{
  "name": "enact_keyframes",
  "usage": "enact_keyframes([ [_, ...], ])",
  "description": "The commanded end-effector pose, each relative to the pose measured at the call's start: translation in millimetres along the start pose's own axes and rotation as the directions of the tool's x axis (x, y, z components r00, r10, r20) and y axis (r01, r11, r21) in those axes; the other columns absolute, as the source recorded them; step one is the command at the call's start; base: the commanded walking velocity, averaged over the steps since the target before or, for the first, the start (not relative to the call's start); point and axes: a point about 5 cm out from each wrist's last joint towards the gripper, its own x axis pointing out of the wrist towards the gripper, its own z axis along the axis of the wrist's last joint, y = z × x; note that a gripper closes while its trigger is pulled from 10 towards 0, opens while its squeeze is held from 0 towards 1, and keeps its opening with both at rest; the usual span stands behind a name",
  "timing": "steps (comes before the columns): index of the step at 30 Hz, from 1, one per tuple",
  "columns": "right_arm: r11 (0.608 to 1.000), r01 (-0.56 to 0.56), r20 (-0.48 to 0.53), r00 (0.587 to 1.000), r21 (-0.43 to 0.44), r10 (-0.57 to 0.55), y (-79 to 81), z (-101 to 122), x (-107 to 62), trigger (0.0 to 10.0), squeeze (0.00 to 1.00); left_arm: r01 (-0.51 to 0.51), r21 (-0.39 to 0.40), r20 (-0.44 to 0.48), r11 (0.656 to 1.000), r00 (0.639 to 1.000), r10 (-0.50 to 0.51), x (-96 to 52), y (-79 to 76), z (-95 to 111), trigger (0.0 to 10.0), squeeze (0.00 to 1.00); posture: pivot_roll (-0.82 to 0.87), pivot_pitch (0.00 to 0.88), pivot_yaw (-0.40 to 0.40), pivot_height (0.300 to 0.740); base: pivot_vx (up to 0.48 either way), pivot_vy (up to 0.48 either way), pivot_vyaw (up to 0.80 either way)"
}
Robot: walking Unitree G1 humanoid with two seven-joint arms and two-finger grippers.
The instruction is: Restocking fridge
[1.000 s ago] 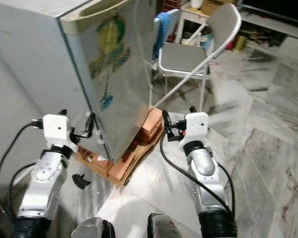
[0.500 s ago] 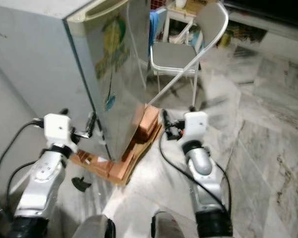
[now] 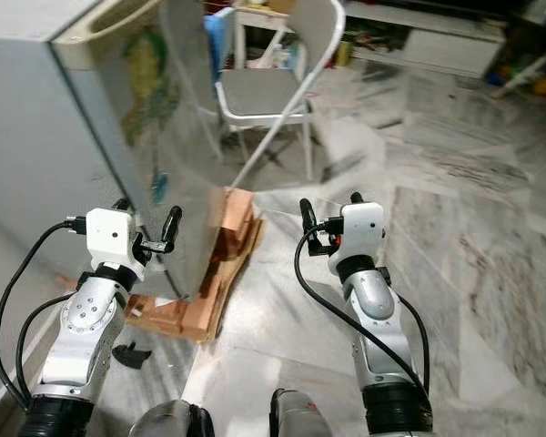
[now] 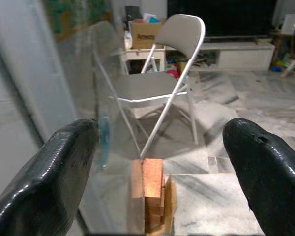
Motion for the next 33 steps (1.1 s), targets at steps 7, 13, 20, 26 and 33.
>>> enact_keyframes([
  [7,1.000,-0.001,-0.003,1.000,0.002,0.001,-0.2,1.4,-1.8,10.0,0.00,-0.128,0.056,-0.018,0.990,0.991,0.130,17.7,22.0,-5.1,10.0,0.00,0.02,0.104,-0.018,0.740,0.000,0.000,-0.46],
  [13,1.000,0.006,-0.007,1.000,-0.002,-0.006,-3.9,1.1,-4.6,10.0,0.00,-0.177,0.069,-0.022,0.982,0.984,0.178,35.6,32.8,-3.3,10.0,0.00,0.00,0.108,-0.021,0.740,0.000,0.000,0.00],
  [20,1.000,0.016,-0.008,1.000,-0.009,-0.016,-7.1,2.6,-8.5,10.0,0.00,-0.216,0.040,-0.026,0.976,0.976,0.217,49.1,39.4,-0.3,10.0,0.00,-0.02,0.109,-0.020,0.740,0.000,0.000,0.00],
  [26,1.000,0.018,-0.015,1.000,-0.014,-0.019,-9.0,3.0,-10.6,10.0,0.00,-0.183,0.029,-0.020,0.983,0.983,0.184,60.8,34.5,-1.1,10.0,0.00,-0.03,0.115,-0.022,0.740,0.000,0.000,0.00],
  [33,0.997,0.030,-0.117,0.992,-0.077,-0.039,-17.8,-11.3,-23.2,10.0,0.00,-0.119,0.024,-0.010,0.993,0.993,0.120,67.5,26.9,0.8,10.0,0.00,-0.03,0.116,-0.027,0.740,0.000,0.000,0.00],
])
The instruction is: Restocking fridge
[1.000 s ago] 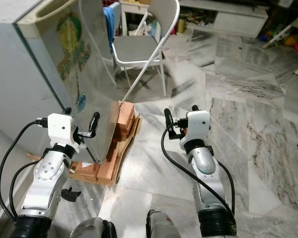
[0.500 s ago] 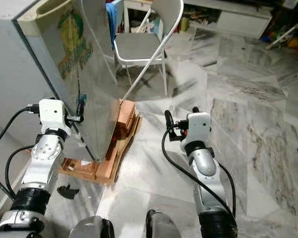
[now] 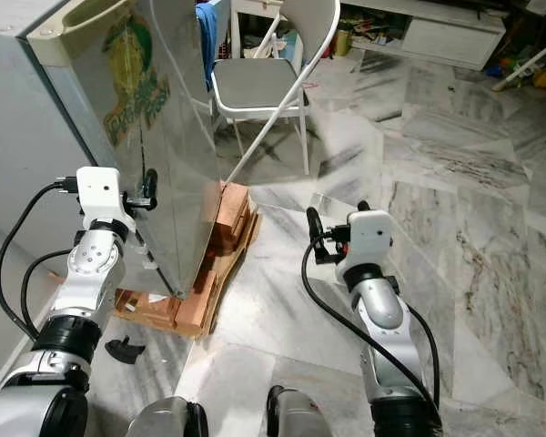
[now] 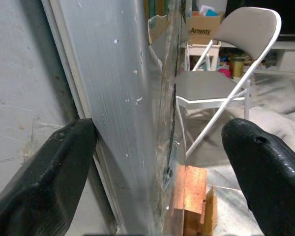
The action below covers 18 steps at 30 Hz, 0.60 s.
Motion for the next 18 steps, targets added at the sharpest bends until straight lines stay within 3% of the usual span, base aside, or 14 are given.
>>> enact_keyframes([
  [1,0.999,0.030,-0.084,0.996,-0.041,-0.034,-8.2,-12.2,-7.6,10.0,0.00,0.062,0.014,0.008,0.998,0.998,-0.062,2.7,-8.9,1.5,10.0,0.00,-0.03,0.116,-0.029,0.740,0.000,0.000,0.00],
  [2,0.997,0.062,-0.156,0.985,-0.041,-0.067,-15.3,-24.1,-14.5,10.0,0.00,0.071,0.022,0.004,0.997,0.997,-0.071,4.2,-9.6,0.6,10.0,0.00,-0.03,0.116,-0.030,0.740,0.000,0.000,0.00],
  [6,0.995,0.095,-0.208,0.973,-0.008,-0.095,-24.0,-33.7,-23.5,10.0,0.00,0.064,0.024,-0.004,0.998,0.998,-0.064,6.9,-7.9,0.2,10.0,0.00,-0.03,0.116,-0.028,0.740,0.000,0.000,0.00],
  [9,0.997,0.034,-0.226,0.974,0.066,-0.018,-22.1,-35.9,-33.6,10.0,0.00,0.111,0.019,0.004,0.994,0.994,-0.111,11.5,-16.9,6.0,10.0,0.00,-0.03,0.117,-0.028,0.740,0.000,0.000,0.00],
  [12,0.992,-0.105,-0.283,0.952,0.068,0.120,-14.4,-42.7,-42.9,10.0,0.00,0.334,-0.019,0.067,0.942,0.941,-0.332,12.3,-66.8,26.7,10.0,0.00,-0.03,0.116,-0.028,0.740,0.000,0.000,0.00],
  [13,0.988,-0.133,-0.301,0.942,0.074,0.149,-13.5,-44.7,-43.3,10.0,0.00,0.521,-0.009,0.136,0.853,0.846,-0.515,1.6,-111.0,44.3,10.0,0.00,-0.03,0.115,-0.029,0.740,0.000,0.000,0.00],
  [14,0.988,-0.133,-0.301,0.942,0.074,0.149,-13.5,-44.7,-43.3,10.0,0.00,0.521,-0.009,0.136,0.853,0.846,-0.515,1.6,-111.0,44.3,10.0,0.00,-0.03,0.115,-0.029,0.740,0.000,0.000,0.00],
  [15,0.987,-0.135,-0.308,0.939,0.086,0.156,-13.4,-45.0,-42.7,10.0,0.00,0.600,-0.005,0.174,0.800,0.788,-0.590,-6.4,-132.2,53.8,10.0,0.00,-0.03,0.112,-0.029,0.740,0.000,0.000,0.00],
  [16,0.985,-0.151,-0.314,0.934,0.081,0.169,-12.6,-45.9,-42.2,10.0,0.00,0.708,0.000,0.218,0.707,0.690,-0.691,-22.4,-161.5,66.2,10.0,0.00,-0.03,0.110,-0.027,0.740,0.000,0.000,0.00],
  [17,0.984,-0.163,-0.319,0.931,0.076,0.179,-11.9,-46.5,-41.8,10.0,0.00,0.777,0.007,0.252,0.630,0.608,-0.753,-35.8,-181.3,76.0,10.0,0.00,-0.03,0.107,-0.026,0.740,0.000,0.000,0.00],
  [18,0.982,-0.172,-0.322,0.928,0.074,0.186,-11.6,-46.8,-41.7,10.0,0.00,0.818,0.014,0.274,0.576,0.551,-0.788,-45.3,-193.6,82.8,10.0,0.00,-0.03,0.107,-0.026,0.740,0.000,0.000,0.00],
])
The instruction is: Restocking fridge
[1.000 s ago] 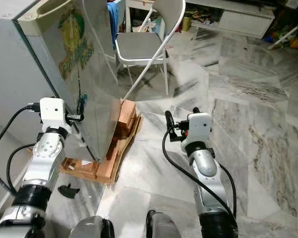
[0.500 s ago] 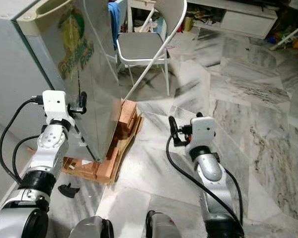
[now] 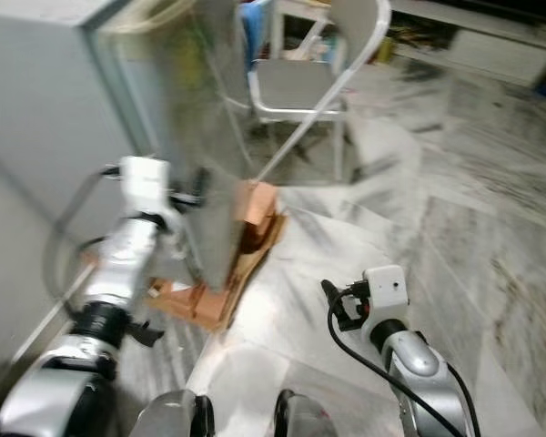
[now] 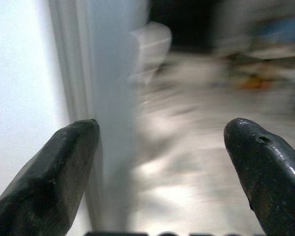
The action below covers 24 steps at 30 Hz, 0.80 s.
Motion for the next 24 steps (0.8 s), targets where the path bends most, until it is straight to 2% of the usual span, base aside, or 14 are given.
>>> enact_keyframes([
  [1,1.000,-0.015,-0.023,1.000,-0.012,0.015,-0.4,-3.2,-2.0,10.0,0.00,0.328,-0.013,0.146,0.945,0.935,-0.322,19.4,-67.5,41.3,10.0,0.00,-0.03,0.105,-0.022,0.740,0.000,0.000,0.00],
  [2,1.000,-0.021,-0.021,1.000,-0.020,0.021,0.1,-2.6,-2.0,10.0,0.00,0.339,-0.057,0.159,0.939,0.932,-0.326,22.5,-68.7,44.5,10.0,0.00,-0.03,0.103,-0.021,0.740,0.000,0.000,0.00],
  [3,0.999,-0.028,-0.017,0.999,-0.033,0.028,1.1,-1.9,-1.9,10.0,0.00,0.270,-0.097,0.155,0.958,0.955,-0.254,30.4,-58.0,45.3,10.0,0.00,-0.04,0.102,-0.020,0.740,0.000,0.000,0.00],
  [5,0.999,-0.030,-0.016,0.999,-0.034,0.030,1.7,-1.8,-1.8,10.0,0.00,0.245,-0.094,0.150,0.965,0.962,-0.230,31.8,-53.9,44.6,10.0,0.00,-0.04,0.100,-0.016,0.740,0.000,0.000,0.00],
  [6,0.998,-0.036,-0.017,0.999,-0.045,0.035,4.8,-2.9,-1.0,10.0,0.00,0.128,-0.031,0.134,0.991,0.983,-0.123,33.0,-27.6,41.4,10.0,0.00,-0.04,0.101,-0.012,0.740,0.000,0.000,0.00],
  [8,0.998,-0.036,-0.018,0.999,-0.044,0.035,6.9,-4.3,-0.4,10.0,0.00,0.040,-0.027,0.127,0.999,0.991,-0.036,29.5,-6.8,39.7,10.0,0.00,-0.04,0.104,-0.012,0.740,0.000,0.000,0.00],
  [10,0.999,-0.028,-0.017,0.999,-0.033,0.027,8.1,-5.8,0.9,10.0,0.00,-0.029,-0.022,0.104,0.999,0.994,0.031,14.8,15.6,33.4,10.0,0.00,-0.04,0.108,-0.010,0.740,0.000,0.000,0.00],
  [13,0.999,-0.026,-0.014,1.000,-0.036,0.025,8.4,-6.1,3.0,10.0,0.00,-0.075,-0.012,0.075,0.997,0.994,0.076,2.3,28.0,27.7,10.0,0.00,-0.03,0.117,-0.009,0.740,0.000,0.000,0.00],
  [14,0.999,-0.019,-0.005,1.000,-0.037,0.018,7.8,-5.3,5.0,10.0,0.00,-0.111,0.010,0.053,0.994,0.993,0.110,-8.5,36.8,21.6,10.0,0.00,-0.03,0.115,-0.010,0.740,0.000,0.000,0.00],
  [17,0.999,-0.016,0.001,1.000,-0.044,0.016,8.6,-4.7,6.7,10.0,0.00,-0.188,0.036,0.027,0.981,0.982,0.187,-25.8,50.6,8.3,10.0,0.00,-0.02,0.114,-0.011,0.740,0.000,-0.096,0.00],
  [18,0.999,-0.016,0.001,1.000,-0.044,0.016,8.6,-4.7,6.7,10.0,0.00,-0.188,0.036,0.027,0.981,0.982,0.187,-25.8,50.6,8.3,10.0,0.00,-0.02,0.114,-0.011,0.740,0.000,-0.289,0.00],
  [22,0.997,-0.022,0.027,0.999,-0.072,0.024,10.3,-1.9,7.5,10.0,0.00,-0.271,0.026,-0.008,0.962,0.963,0.271,-45.0,59.4,-3.8,10.0,0.00,-0.02,0.110,-0.011,0.740,0.000,-0.459,-0.80],
  [23,0.997,-0.023,0.032,0.999,-0.076,0.025,11.1,-1.5,8.0,10.0,0.00,-0.296,0.038,-0.020,0.954,0.955,0.297,-54.5,60.8,-8.6,10.0,0.00,-0.01,0.105,-0.011,0.740,0.000,-0.439,-0.80],
  [24,0.997,-0.023,0.032,0.999,-0.076,0.025,11.1,-1.5,8.0,10.0,0.00,-0.296,0.038,-0.020,0.954,0.955,0.297,-54.5,60.8,-8.6,10.0,0.00,-0.01,0.105,-0.011,0.740,0.000,-0.439,-0.80],
])
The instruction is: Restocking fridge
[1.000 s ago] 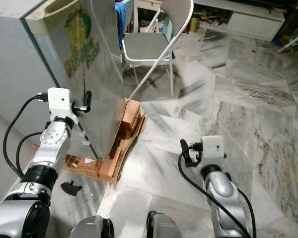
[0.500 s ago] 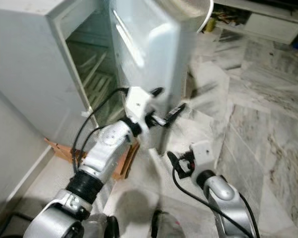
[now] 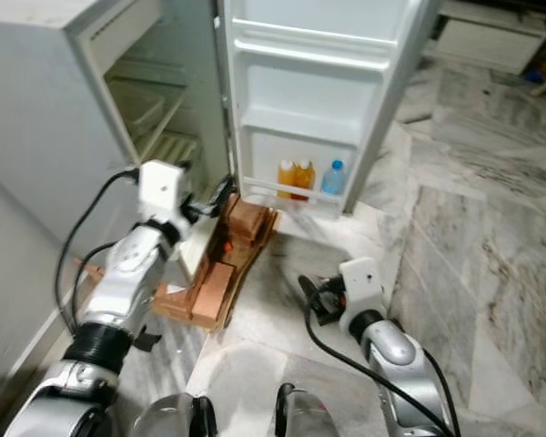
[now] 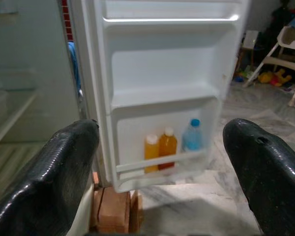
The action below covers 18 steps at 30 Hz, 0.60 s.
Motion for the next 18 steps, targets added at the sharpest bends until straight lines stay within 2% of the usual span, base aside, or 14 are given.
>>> enact_keyframes([
  [1,1.000,0.019,-0.014,1.000,-0.011,-0.019,-3.9,-4.0,-2.2,10.0,0.00,-0.004,0.006,-0.008,1.000,1.000,0.004,-4.0,-4.2,-1.4,10.0,0.00,-0.01,0.105,-0.011,0.740,0.000,-0.439,-0.80],
  [6,1.000,0.025,0.008,1.000,0.014,-0.025,-2.9,-1.8,0.3,10.0,0.00,-0.043,0.031,-0.043,0.999,0.998,0.044,-19.0,-0.9,-11.8,10.0,0.00,-0.01,0.100,-0.002,0.740,0.218,-0.397,-0.62],
  [12,0.998,0.052,0.047,0.997,0.017,-0.053,-8.1,8.0,5.6,10.0,0.00,-0.064,0.046,-0.038,0.997,0.997,0.066,-19.5,1.5,-7.4,10.0,0.00,-0.01,0.102,0.003,0.740,0.324,-0.351,0.00],
  [14,0.998,0.056,0.053,0.997,0.013,-0.057,-8.9,9.7,6.9,10.0,0.00,-0.072,0.051,-0.035,0.996,0.997,0.074,-19.0,2.9,-6.3,10.0,0.00,-0.01,0.103,0.004,0.740,0.364,-0.307,-0.46],
  [18,0.996,0.083,0.086,0.993,0.025,-0.085,-12.6,16.6,11.0,10.0,0.00,-0.099,0.068,-0.028,0.993,0.994,0.101,-20.1,8.5,-2.4,10.0,0.00,-0.01,0.111,0.005,0.740,0.428,0.000,-0.80],
])
